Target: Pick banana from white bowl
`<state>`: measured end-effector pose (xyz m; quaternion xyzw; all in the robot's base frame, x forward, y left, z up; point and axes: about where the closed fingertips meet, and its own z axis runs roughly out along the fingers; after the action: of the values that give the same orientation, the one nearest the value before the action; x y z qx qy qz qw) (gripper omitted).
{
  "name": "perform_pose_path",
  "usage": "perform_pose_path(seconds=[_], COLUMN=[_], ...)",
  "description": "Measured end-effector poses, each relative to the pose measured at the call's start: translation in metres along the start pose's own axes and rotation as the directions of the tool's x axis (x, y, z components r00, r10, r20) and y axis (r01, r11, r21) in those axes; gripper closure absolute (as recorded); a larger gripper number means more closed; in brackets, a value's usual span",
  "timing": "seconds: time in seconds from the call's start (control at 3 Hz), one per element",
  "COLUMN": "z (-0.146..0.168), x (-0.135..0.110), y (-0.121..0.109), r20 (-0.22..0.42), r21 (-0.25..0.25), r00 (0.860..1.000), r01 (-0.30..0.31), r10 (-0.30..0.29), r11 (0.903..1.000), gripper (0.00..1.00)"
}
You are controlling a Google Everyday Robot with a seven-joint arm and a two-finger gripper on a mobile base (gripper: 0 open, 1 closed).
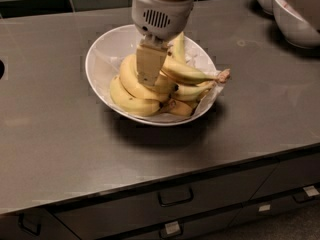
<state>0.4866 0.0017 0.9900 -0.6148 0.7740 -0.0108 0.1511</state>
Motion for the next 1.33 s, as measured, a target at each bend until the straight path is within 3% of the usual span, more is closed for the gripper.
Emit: perform_pose_path(seconds=[0.33,1.33], z=[0.006,0.016], x=[-0.004,0.003], y=[-0.012,-0.016], r20=[0.006,0.001], r21=[0.001,-0.018], r00=[1.0,0.998], r01=[-0.015,-0.056], r10=[0.015,0.056], r11=[0.9999,0.9983], gripper=[0.46,0.46])
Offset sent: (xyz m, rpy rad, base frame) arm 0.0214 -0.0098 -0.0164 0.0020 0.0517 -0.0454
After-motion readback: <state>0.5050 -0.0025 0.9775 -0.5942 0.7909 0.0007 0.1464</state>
